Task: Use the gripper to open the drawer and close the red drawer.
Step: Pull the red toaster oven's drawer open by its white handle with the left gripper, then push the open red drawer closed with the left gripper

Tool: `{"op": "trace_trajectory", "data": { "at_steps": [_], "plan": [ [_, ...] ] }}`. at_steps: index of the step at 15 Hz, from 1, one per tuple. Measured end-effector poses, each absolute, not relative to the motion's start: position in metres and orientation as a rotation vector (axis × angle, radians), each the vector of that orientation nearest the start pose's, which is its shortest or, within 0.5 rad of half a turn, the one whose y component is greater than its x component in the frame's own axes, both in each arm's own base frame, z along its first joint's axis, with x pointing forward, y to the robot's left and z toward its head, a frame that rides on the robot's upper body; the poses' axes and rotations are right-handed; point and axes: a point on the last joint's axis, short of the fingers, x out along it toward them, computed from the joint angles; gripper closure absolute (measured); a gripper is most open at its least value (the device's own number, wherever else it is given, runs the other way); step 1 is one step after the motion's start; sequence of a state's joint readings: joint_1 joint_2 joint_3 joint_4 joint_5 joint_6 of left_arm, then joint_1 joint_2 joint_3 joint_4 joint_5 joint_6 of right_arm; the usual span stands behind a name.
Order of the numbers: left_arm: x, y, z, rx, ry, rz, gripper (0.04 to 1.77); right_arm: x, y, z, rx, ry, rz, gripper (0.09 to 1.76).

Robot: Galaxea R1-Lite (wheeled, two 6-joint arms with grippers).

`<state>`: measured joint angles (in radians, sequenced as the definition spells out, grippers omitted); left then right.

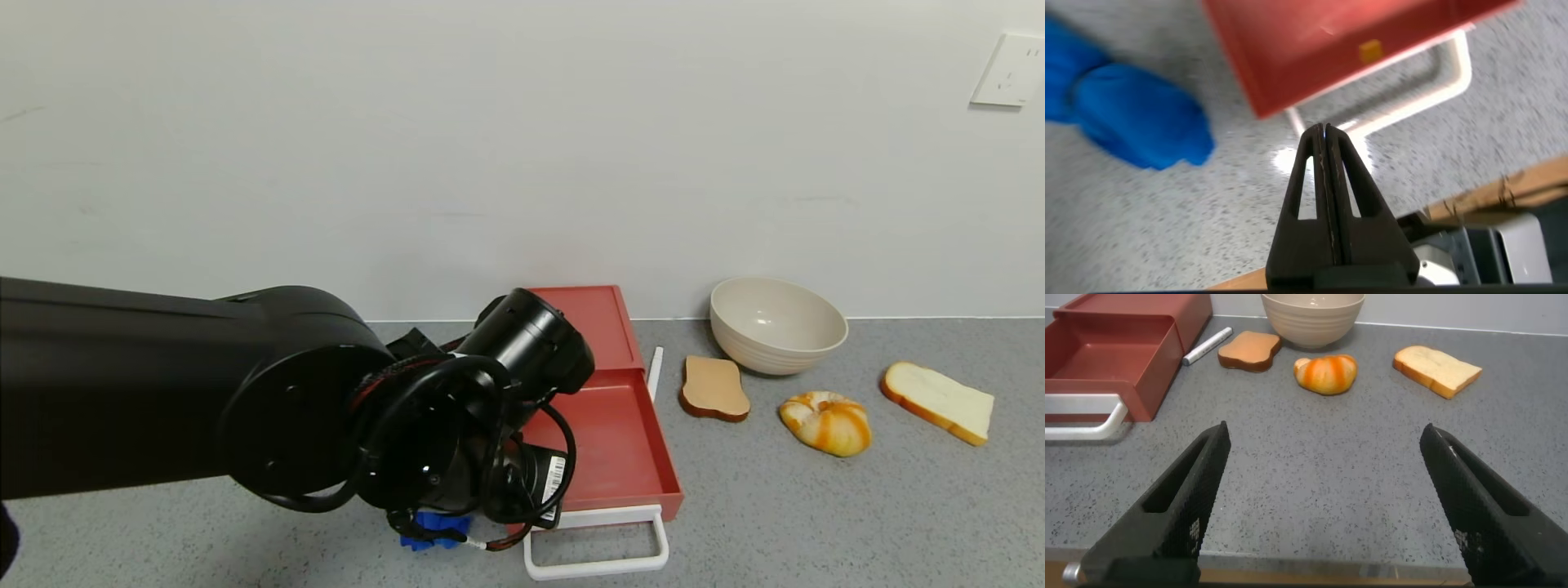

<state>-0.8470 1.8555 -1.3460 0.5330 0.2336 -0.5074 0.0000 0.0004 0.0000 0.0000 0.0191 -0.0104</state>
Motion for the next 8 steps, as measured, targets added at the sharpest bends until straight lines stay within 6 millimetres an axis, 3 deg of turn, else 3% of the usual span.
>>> {"op": "trace_trajectory", "data": {
  "at_steps": [8],
  "plan": [
    [0.212,-0.195,0.220,-0.004,0.873,-0.226,1.70,-0.023,0.000,0.075,-0.010,0.000,0.019,0.14]
  ]
}}
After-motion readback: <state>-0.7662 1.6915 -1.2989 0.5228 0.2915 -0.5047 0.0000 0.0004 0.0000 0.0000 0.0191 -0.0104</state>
